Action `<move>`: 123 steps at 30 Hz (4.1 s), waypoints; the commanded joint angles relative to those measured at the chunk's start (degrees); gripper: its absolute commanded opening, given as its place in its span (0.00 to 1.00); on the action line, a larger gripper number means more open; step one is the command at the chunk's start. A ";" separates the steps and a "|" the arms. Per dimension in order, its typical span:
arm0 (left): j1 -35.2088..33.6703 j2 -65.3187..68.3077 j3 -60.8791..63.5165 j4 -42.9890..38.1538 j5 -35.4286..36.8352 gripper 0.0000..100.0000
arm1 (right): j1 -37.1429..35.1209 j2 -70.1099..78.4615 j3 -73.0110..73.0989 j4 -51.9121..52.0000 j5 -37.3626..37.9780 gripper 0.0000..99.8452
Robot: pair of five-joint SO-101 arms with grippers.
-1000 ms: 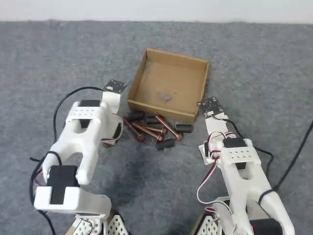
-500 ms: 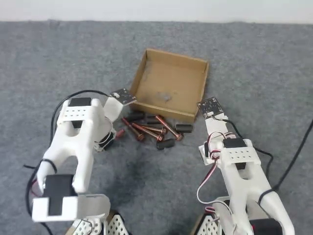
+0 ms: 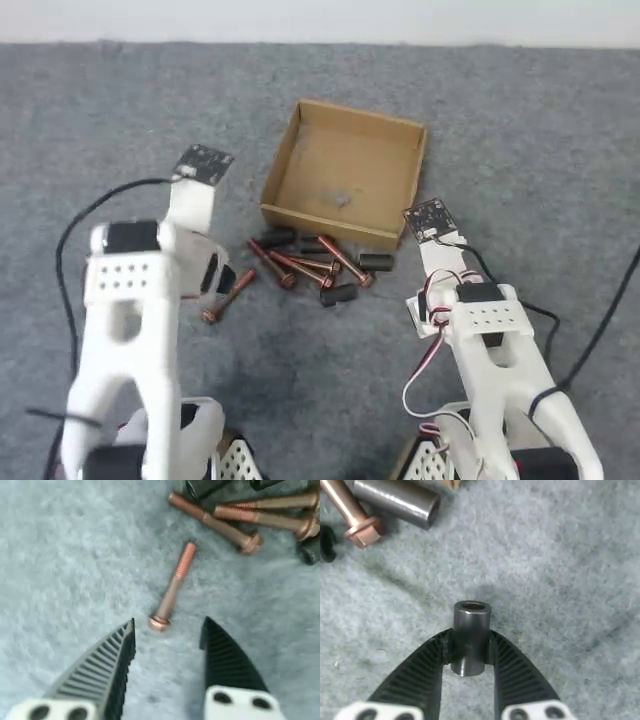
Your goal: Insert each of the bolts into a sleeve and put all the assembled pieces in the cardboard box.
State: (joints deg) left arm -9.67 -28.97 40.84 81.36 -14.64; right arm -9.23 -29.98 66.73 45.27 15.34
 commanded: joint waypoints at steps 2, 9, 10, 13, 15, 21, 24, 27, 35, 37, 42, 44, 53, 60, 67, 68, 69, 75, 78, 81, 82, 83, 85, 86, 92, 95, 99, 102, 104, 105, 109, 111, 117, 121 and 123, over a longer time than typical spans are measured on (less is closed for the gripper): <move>3.25 -10.99 10.07 -0.70 16.44 0.06 | 0.66 -3.30 -0.26 -0.31 -0.26 0.01; 3.60 -6.24 17.19 -7.91 16.97 0.01 | 0.66 -3.30 -0.26 -0.22 -0.26 0.01; 3.60 -4.31 17.45 -8.70 16.97 0.01 | 0.66 -3.30 -0.26 -0.22 -0.26 0.01; 3.60 2.64 17.80 -12.31 16.97 0.01 | 0.66 -3.30 -0.26 -0.22 -0.26 0.01; 3.52 7.38 17.80 -16.18 16.97 0.01 | 0.57 -3.30 -0.26 -0.22 -0.26 0.01; 3.08 19.16 13.41 -22.86 17.41 0.01 | 0.57 -3.30 -0.26 -0.22 -0.26 0.01; 3.08 22.07 10.33 -22.07 17.41 0.01 | 0.57 -3.30 -0.26 -0.22 -0.26 0.01; 2.99 23.65 7.96 -21.89 17.41 0.01 | 0.57 -3.30 -0.26 -0.22 -0.26 0.01; 0.70 24.35 0.66 -24.00 27.08 0.01 | 0.57 -3.30 -0.26 -0.22 -0.26 0.01; -1.49 24.35 -0.22 -27.78 32.18 0.01 | 0.57 -3.30 -0.26 -0.22 -0.26 0.01; -3.96 24.35 -0.57 -32.97 36.22 0.01 | 0.57 -3.30 -0.26 -0.22 -0.26 0.01; -3.69 24.35 -0.57 -32.97 36.31 0.01 | 0.57 -3.30 -0.26 -0.22 -0.26 0.01; -1.14 23.82 -6.55 -33.05 36.40 0.01 | 0.57 -3.30 -0.26 -0.22 -0.26 0.01; 2.55 23.82 -8.31 -32.79 36.40 0.01 | 0.57 -3.30 -0.26 -0.31 -0.26 0.01; 3.25 23.74 -8.22 -28.57 56.70 0.01 | 0.57 -3.30 -0.26 -0.48 -0.26 0.01; 3.34 23.74 -8.48 -27.08 60.13 0.01 | 0.57 -3.30 -0.26 -0.48 -0.26 0.01; 3.78 23.74 -9.01 -25.49 61.10 0.01 | 0.57 -3.30 -0.26 -0.57 -0.26 0.01; 3.69 23.74 -10.33 -18.81 56.44 0.01 | 0.57 -3.30 -0.26 -0.57 -0.26 0.01; 3.69 23.74 -7.25 -22.07 54.95 0.01 | 0.57 -3.30 -0.26 -0.57 -0.26 0.01; 3.60 23.74 -3.65 -26.20 54.95 0.01 | 0.57 -3.30 -0.26 -0.48 -0.26 0.01; 3.60 23.74 -2.86 -27.25 54.86 0.01 | 0.57 -3.30 -0.26 -0.48 -0.09 0.01; 3.25 23.74 -2.51 -28.04 54.86 0.01 | 0.57 -3.30 -0.26 -0.40 0.70 0.01; 2.37 23.74 -2.33 -30.15 54.59 0.02 | 0.48 -3.30 -0.26 -0.40 1.76 0.01; 1.58 23.74 -2.33 -31.47 53.71 0.02 | 0.48 -3.30 -0.26 -0.40 1.76 0.01; -1.14 23.74 -2.07 -33.05 53.45 0.12 | 0.48 -3.30 -0.26 -0.40 2.02 0.01; -1.14 24.18 -1.98 -33.05 53.54 0.12 | 0.48 -3.30 -0.26 -0.40 2.02 0.01; -1.23 25.32 -0.40 -34.46 53.54 0.11 | 0.48 -3.30 -0.26 -0.31 2.11 0.01; -1.58 28.75 -0.22 -36.66 53.63 0.11 | 0.48 -3.30 -0.26 -0.31 2.11 0.01; -1.58 30.68 -2.15 -34.73 53.63 0.11 | 0.48 -3.30 -0.26 -0.31 2.11 0.01; -1.58 31.82 -3.56 -33.23 53.63 0.11 | 0.48 -3.30 -0.26 -0.31 2.11 0.01; -1.58 35.16 -6.90 -29.89 53.63 0.11 | 0.48 -3.30 -0.26 -0.31 2.11 0.01; -1.67 36.04 -7.87 -28.84 53.63 0.11 | 0.48 -3.30 -0.26 -0.31 2.11 0.01; -1.67 28.31 -7.87 -26.73 53.27 0.11 | 0.40 -3.30 -0.26 -0.31 2.11 0.01; -1.23 15.38 -5.41 -23.21 53.45 0.12 | 0.40 -3.30 -0.26 -0.31 2.11 0.01; -1.14 11.34 -1.89 -23.65 53.45 0.12 | 0.40 -3.30 -0.26 -0.31 2.11 0.01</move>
State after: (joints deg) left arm -11.16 -5.76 35.03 57.01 39.34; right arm -9.23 -29.98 66.73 45.27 16.75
